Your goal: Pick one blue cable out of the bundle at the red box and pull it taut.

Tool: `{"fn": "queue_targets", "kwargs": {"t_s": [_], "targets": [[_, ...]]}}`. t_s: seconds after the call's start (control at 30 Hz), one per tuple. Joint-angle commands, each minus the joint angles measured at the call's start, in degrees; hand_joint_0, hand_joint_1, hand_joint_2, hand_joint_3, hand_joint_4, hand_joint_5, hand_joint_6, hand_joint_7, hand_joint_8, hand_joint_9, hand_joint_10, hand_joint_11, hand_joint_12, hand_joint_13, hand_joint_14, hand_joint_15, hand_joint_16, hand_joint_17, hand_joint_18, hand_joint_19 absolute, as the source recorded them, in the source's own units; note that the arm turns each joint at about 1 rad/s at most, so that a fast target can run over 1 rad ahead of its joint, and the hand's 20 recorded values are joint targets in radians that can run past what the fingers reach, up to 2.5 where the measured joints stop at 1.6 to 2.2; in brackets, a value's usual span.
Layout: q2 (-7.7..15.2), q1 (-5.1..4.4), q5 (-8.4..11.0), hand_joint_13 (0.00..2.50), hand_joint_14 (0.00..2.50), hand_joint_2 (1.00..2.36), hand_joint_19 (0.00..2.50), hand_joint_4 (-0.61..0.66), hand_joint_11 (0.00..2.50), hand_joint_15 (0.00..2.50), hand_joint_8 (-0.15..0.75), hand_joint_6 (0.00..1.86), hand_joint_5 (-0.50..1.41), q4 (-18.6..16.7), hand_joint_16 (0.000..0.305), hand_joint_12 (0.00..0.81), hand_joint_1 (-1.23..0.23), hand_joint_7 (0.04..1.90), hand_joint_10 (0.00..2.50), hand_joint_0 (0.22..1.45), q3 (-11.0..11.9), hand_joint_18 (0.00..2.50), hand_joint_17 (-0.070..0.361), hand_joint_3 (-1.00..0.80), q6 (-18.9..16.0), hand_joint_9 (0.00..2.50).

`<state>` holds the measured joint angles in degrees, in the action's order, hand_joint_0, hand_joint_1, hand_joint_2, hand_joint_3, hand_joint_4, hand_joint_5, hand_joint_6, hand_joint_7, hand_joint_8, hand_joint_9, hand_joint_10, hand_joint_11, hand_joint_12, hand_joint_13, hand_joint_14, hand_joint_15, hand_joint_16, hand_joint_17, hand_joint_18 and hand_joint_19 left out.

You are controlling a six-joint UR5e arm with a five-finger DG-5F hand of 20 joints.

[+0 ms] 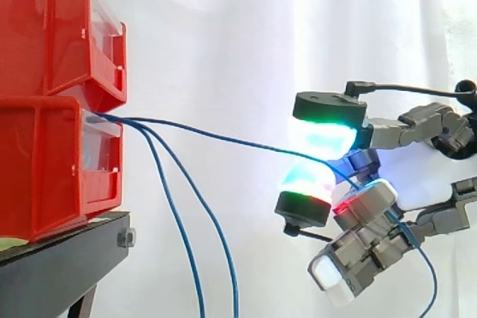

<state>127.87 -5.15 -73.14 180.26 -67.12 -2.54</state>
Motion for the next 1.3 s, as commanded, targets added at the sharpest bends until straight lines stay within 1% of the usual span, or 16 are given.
{"fn": "queue_targets", "kwargs": {"t_s": [0.0,0.43,0.63,0.77,0.9,1.0,1.03,1.1,1.2,1.27], "targets": [[0.02,-0.03,0.01,0.72,0.02,1.0,0.41,0.14,1.49,0.49,0.33,0.94,-0.16,0.0,0.053,0.379,-0.66,1.06,0.01,0.55,-0.03,0.56,0.118,-0.5,-0.01,1.19],[0.02,-0.03,0.01,0.71,0.02,1.0,0.4,0.15,1.48,0.48,0.341,0.94,-0.15,-0.09,0.054,0.385,-0.67,1.04,0.01,0.52,0.06,0.56,0.122,-0.5,-0.01,1.19],[-0.07,-0.03,0.01,0.72,0.02,1.0,0.4,0.15,1.46,0.49,0.362,0.94,-0.15,0.0,0.057,0.397,-0.64,1.04,0.01,0.48,-0.03,0.58,0.129,-0.5,-0.01,1.2],[0.02,-0.03,0.01,0.72,0.02,1.0,0.39,0.16,1.47,0.49,0.358,0.94,-0.15,0.0,0.057,0.399,-0.64,1.03,0.0,0.48,-0.03,0.59,0.129,-0.5,-0.09,1.2],[0.02,-0.03,-0.07,0.72,0.02,1.0,0.4,0.15,1.47,0.49,0.35,0.94,-0.15,0.0,0.056,0.389,-0.64,1.05,0.01,0.5,0.06,0.58,0.125,-0.5,-0.09,1.2],[0.02,-0.03,0.01,0.71,0.02,1.0,0.41,0.15,1.45,0.48,0.324,0.93,-0.15,0.0,0.052,0.374,-0.64,1.07,0.01,0.56,0.06,0.55,0.117,-0.5,-0.09,1.19],[0.02,-0.03,0.01,0.71,0.02,1.0,0.42,0.14,1.46,0.49,0.319,0.93,-0.15,0.0,0.051,0.368,-0.63,1.09,0.01,0.6,0.06,0.54,0.115,-0.5,-0.09,1.19],[0.02,-0.03,0.01,0.71,0.02,1.0,0.42,0.14,1.45,0.49,0.319,0.93,-0.15,0.0,0.051,0.367,-0.64,1.1,0.01,0.62,0.06,0.55,0.114,-0.47,-0.09,1.19],[-0.07,-0.03,0.01,0.71,0.02,1.0,0.42,0.14,1.47,0.49,0.318,0.93,-0.15,0.0,0.051,0.368,-0.64,1.08,0.01,0.62,-0.03,0.55,0.114,-0.48,-0.09,1.19],[-0.07,-0.03,0.01,0.72,0.02,1.0,0.42,0.14,1.47,0.49,0.334,0.93,-0.15,0.0,0.052,0.372,-0.64,1.08,0.01,0.56,-0.03,0.55,0.116,-0.5,-0.09,1.19]]}}
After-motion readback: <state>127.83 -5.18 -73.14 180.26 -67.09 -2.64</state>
